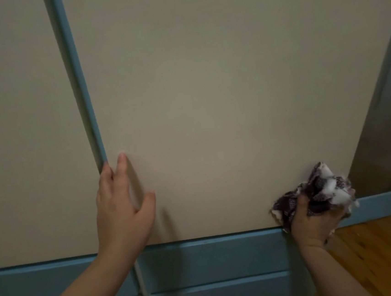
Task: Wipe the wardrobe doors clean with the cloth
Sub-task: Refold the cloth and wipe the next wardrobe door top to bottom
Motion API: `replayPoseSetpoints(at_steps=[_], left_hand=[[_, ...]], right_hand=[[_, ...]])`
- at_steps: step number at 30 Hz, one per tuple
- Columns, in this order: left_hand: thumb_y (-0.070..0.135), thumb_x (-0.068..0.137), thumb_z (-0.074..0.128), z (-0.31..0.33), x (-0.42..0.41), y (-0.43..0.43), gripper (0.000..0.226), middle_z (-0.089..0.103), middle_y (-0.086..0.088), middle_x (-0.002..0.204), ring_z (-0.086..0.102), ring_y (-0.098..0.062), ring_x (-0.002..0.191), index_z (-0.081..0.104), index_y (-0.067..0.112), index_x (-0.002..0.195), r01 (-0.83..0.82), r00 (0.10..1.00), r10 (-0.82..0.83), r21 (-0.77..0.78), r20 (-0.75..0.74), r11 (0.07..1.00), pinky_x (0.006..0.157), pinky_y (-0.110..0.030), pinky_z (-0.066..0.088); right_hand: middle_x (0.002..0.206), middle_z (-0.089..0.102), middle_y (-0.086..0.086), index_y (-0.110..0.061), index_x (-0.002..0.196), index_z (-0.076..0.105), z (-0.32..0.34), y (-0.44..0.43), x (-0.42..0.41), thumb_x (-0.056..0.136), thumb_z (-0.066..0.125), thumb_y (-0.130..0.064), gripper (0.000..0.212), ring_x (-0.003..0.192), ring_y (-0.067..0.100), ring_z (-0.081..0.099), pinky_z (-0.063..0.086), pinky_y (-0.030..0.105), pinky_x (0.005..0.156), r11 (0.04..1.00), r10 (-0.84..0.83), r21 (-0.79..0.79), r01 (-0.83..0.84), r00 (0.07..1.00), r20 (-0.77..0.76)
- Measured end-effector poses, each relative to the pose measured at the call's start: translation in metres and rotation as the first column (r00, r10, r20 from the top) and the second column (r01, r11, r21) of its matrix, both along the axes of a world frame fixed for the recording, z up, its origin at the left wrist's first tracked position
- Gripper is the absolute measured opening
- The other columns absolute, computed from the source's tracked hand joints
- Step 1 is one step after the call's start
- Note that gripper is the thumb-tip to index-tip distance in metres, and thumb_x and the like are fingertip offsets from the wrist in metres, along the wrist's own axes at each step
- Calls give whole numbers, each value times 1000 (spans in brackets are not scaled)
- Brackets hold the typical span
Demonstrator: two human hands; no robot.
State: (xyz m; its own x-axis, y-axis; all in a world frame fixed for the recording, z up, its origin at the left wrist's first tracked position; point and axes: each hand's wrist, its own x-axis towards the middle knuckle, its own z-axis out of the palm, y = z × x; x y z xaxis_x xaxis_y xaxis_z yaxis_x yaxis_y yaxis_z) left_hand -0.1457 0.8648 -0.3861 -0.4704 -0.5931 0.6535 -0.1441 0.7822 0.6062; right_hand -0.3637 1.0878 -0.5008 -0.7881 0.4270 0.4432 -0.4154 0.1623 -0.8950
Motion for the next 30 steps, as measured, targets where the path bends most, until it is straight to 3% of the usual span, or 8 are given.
replayPoseSetpoints(at_steps=[5, 10, 13, 15, 19, 22, 26, 30], left_hand=[[27, 77, 36, 5, 2, 1, 62, 36, -13, 144, 28, -18, 136, 36, 20, 139, 75, 988, -55, 133, -145, 988, 106, -22, 18], [11, 93, 39, 8, 5, -3, 41, 45, 6, 137, 37, -2, 126, 46, 21, 132, 185, 947, -105, 248, -303, 951, 104, -16, 24], [29, 88, 37, 11, 7, -6, 45, 44, 14, 134, 38, 8, 120, 46, 22, 132, 259, 923, -135, 322, -361, 910, 99, -7, 24], [40, 82, 31, 12, 7, -7, 53, 45, 12, 135, 39, 3, 123, 45, 25, 131, 294, 910, -146, 355, -389, 887, 107, -18, 26], [52, 80, 28, 11, 9, -7, 60, 42, 10, 138, 37, -8, 129, 40, 31, 135, 300, 911, -135, 404, -389, 864, 112, -38, 25], [55, 80, 25, 10, 10, -8, 63, 38, 12, 141, 34, -7, 131, 34, 30, 138, 302, 916, -150, 392, -372, 869, 113, -36, 23], [55, 81, 26, 8, 10, -8, 65, 34, 16, 142, 29, 3, 130, 30, 30, 140, 306, 925, -181, 370, -335, 877, 110, -23, 21], [49, 85, 29, 8, 9, -5, 60, 30, 14, 144, 26, 6, 129, 28, 27, 141, 297, 932, -190, 348, -309, 889, 106, -17, 19]], right_hand=[[152, 1, 21, 5, 144, 3, 7, -38, 27, 70, 49, -62, 109, 142, 31, -2, -3, 47, 113, 974, -7, 222, 44, 987, -163], [153, 6, 14, -20, 147, -9, 7, -102, 75, 70, 47, -56, 101, 141, 25, -4, 1, 48, 109, 926, 63, 374, 53, 954, -292], [155, -16, 9, -29, 147, -1, -5, -134, 96, 67, 42, -55, 95, 142, 26, -13, 12, 65, 102, 712, 192, 683, 163, 891, -412], [155, -18, 9, -26, 148, 2, -14, -152, 106, 66, 46, -54, 97, 142, 29, -12, 12, 65, 102, 561, 268, 784, 267, 837, -477], [154, 7, 9, -32, 140, 32, -17, -183, 124, 52, 79, -45, 101, 143, 27, 3, 8, 63, 104, 440, 438, 824, 356, 717, -543], [143, 32, -1, -37, 127, 51, -5, -201, 134, 49, 80, -45, 84, 132, 21, 28, 31, 67, 93, 372, 552, 832, 412, 623, -555], [135, 51, -12, -37, 115, 63, 10, -207, 133, 52, 77, -44, 64, 132, 17, 26, -1, 57, 108, 338, 598, 802, 493, 545, -587], [137, 50, -12, -31, 126, 56, 39, -204, 130, 58, 74, -44, 71, 134, 14, 23, 1, 55, 107, 388, 580, 766, 512, 510, -635]])
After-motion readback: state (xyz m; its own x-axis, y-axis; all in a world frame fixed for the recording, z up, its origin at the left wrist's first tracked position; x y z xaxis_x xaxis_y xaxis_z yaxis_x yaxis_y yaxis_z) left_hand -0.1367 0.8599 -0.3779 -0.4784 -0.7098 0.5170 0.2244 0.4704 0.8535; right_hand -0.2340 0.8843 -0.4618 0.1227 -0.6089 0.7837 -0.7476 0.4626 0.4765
